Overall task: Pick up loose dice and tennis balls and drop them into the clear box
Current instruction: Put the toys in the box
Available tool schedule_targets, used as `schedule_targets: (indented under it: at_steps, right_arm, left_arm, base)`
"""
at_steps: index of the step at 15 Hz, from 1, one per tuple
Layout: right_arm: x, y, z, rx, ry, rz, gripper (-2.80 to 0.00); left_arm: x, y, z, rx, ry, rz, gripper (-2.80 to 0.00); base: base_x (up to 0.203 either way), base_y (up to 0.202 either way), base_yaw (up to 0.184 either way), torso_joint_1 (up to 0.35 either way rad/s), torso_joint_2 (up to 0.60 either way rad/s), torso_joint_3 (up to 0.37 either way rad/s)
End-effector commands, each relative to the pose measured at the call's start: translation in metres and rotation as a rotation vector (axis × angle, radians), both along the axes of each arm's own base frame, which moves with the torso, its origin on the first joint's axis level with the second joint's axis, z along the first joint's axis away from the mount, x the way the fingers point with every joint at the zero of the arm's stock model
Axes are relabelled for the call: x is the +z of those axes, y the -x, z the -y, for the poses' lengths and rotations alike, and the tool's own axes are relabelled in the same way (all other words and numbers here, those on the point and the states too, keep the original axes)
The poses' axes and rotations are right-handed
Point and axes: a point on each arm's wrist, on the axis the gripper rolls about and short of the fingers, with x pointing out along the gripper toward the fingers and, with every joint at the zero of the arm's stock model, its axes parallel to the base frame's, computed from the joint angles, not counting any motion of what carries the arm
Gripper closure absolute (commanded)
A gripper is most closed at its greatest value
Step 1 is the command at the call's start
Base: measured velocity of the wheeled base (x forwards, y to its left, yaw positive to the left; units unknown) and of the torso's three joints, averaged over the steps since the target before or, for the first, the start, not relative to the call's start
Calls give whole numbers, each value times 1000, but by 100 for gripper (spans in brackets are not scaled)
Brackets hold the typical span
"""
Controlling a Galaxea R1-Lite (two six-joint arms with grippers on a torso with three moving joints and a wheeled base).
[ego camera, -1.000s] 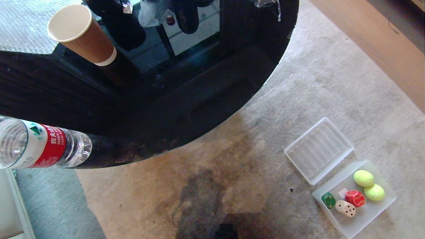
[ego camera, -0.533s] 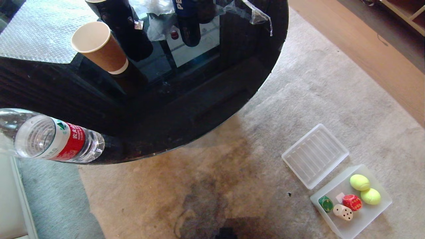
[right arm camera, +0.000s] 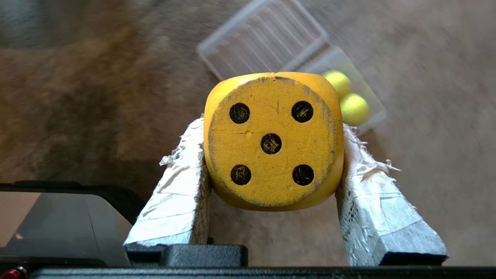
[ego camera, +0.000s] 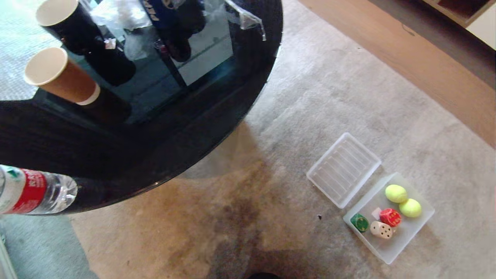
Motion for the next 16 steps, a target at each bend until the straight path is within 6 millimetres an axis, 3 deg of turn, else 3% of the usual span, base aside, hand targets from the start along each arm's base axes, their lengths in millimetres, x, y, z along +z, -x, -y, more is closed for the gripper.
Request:
schedule_targets:
  at_steps: [1, 6, 16]
  right_arm:
    - [0, 0, 0, 0, 1, -3, 0]
    - [0, 0, 0, 2, 7, -2, 0]
    - [0, 0, 0, 2, 2, -2, 0]
  left_arm:
    - [0, 0, 0, 1, 1, -1, 0]
    - [0, 0, 0, 1, 1, -2, 0]
    - [0, 0, 0, 1, -8, -1, 0]
  base:
    - [0, 10, -168, -2, 2, 7]
    - [1, 8, -135, 1, 2, 5]
    - [0, 0, 0, 0, 0, 0]
